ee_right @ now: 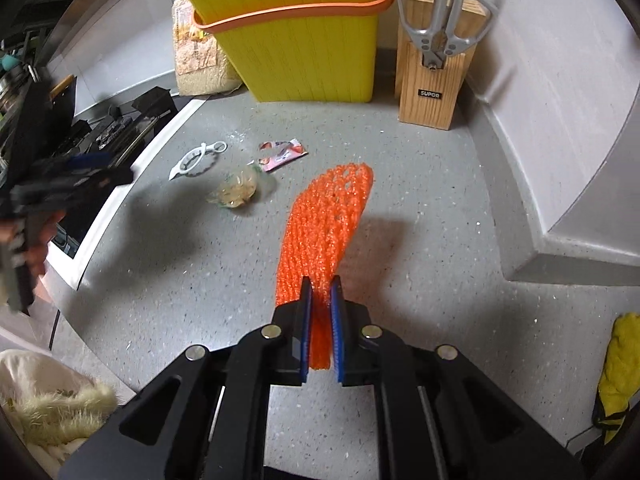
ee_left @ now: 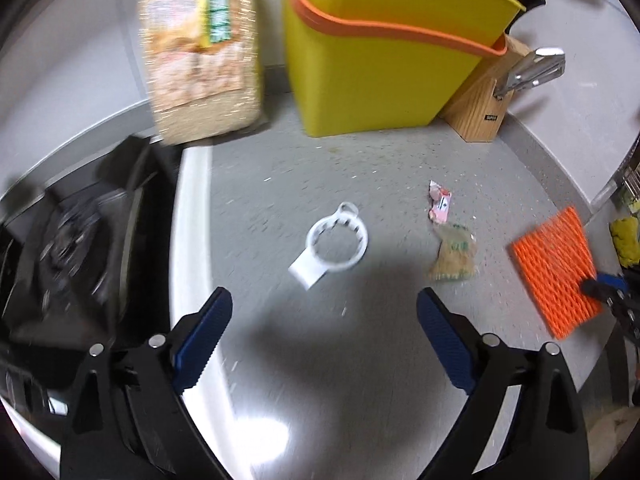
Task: Collect trash
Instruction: 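Grasp the white plastic ring with the left gripper while the right gripper holds the mesh, then carry the white plastic ring over the yellow bucket and open the left gripper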
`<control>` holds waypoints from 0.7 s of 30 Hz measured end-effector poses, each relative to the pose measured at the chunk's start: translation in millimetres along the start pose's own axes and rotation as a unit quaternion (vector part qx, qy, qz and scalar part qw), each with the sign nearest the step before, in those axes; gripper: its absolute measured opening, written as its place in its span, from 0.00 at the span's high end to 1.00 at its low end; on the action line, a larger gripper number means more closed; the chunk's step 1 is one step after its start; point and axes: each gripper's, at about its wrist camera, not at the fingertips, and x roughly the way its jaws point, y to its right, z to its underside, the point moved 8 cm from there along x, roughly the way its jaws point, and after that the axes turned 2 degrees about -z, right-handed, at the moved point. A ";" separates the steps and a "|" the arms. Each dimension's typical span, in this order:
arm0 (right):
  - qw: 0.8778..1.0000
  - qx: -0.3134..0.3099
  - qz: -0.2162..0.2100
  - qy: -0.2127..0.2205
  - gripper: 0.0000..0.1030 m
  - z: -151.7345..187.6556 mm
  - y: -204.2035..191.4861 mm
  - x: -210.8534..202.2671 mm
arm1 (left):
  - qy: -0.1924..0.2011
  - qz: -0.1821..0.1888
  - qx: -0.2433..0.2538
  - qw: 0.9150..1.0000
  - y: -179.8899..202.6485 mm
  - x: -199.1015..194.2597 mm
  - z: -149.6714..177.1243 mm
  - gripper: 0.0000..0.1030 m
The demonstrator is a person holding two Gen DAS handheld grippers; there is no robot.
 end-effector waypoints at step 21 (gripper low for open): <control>0.999 0.044 0.022 0.016 0.92 5.7 16.3 -19.2 | -0.070 0.038 -0.004 0.997 -2.8 70.4 -5.6 0.92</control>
